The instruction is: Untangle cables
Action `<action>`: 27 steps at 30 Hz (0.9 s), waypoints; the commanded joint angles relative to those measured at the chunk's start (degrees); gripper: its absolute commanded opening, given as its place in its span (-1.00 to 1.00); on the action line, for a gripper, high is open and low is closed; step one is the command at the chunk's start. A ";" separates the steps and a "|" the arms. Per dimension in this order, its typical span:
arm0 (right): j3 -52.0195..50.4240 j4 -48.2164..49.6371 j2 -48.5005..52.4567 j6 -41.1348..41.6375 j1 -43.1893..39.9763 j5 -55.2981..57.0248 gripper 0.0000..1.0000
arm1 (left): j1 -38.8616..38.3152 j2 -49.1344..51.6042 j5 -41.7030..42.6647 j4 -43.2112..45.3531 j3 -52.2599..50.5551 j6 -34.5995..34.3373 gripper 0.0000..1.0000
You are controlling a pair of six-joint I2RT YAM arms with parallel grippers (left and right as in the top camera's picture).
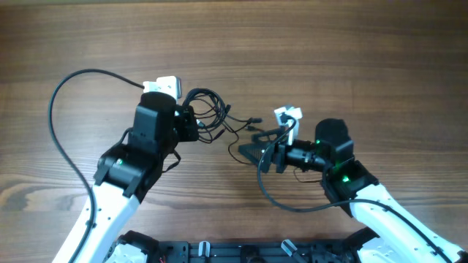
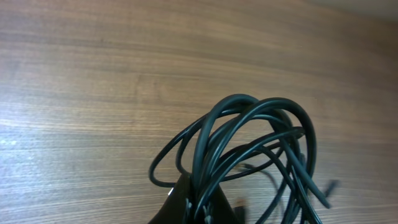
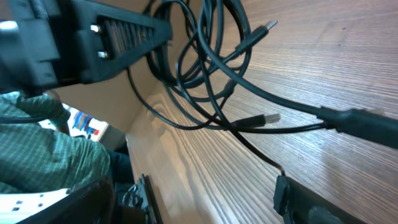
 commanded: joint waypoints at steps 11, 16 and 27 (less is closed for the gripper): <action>0.33 15.89 8.26 3.39 15.19 25.49 -0.34 | 0.11 -7.50 11.98 -1.31 0.57 0.68 -0.92; 0.33 11.39 7.17 5.16 12.26 32.72 -0.91 | 0.17 -9.40 10.78 -3.37 0.57 1.42 -0.92; 0.33 -11.21 -2.14 10.38 -4.42 31.06 -0.91 | 0.17 -20.85 5.42 -6.03 0.57 5.01 -0.92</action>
